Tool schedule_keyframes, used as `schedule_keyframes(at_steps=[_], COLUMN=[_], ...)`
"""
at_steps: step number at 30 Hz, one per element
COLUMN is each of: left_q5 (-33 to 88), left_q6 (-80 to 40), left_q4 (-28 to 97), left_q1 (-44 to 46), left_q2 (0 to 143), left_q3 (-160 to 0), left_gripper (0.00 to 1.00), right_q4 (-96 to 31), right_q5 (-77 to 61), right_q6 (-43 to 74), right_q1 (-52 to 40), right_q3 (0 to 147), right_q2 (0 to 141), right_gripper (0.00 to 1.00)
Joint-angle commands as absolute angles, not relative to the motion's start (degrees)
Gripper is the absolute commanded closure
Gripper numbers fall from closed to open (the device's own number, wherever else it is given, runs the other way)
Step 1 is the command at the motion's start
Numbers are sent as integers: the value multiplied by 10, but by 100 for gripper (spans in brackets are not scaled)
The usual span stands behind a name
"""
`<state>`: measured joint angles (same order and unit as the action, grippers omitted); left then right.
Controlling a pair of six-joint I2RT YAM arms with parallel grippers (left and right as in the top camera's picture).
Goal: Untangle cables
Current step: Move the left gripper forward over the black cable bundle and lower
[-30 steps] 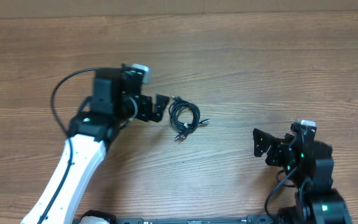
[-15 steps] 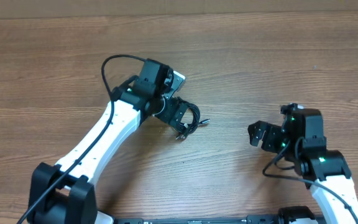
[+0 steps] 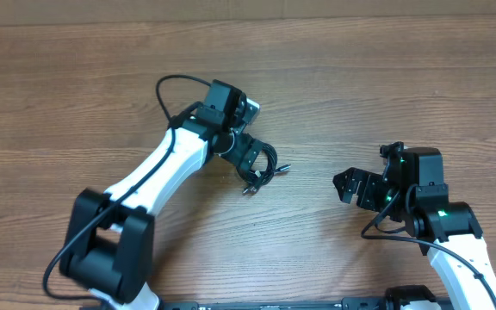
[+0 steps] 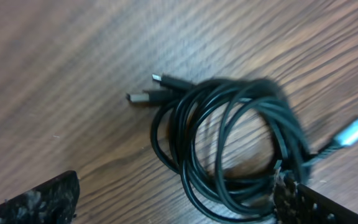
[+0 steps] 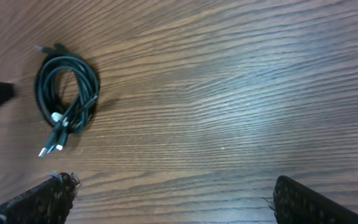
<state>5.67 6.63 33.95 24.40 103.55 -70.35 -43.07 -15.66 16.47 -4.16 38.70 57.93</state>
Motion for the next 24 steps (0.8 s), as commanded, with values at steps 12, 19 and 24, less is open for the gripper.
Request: schedule_keyframes(at_steps=[12, 19, 24], left_q5=[75, 93, 87], left_q6=[57, 51, 38], left_q4=[327, 328, 343], left_q1=[245, 252, 255], left_q2=[1123, 1150, 1147], left_q3=[-714, -714, -729], left_gripper=[52, 58, 96], right_q4=[-421, -421, -420], right_q5=[-177, -181, -195], right_q6=[165, 165, 165], right_q1=[-40, -40, -40], right_q3=[404, 404, 404], right_q2=[578, 578, 578], right_gripper=[0, 0, 0])
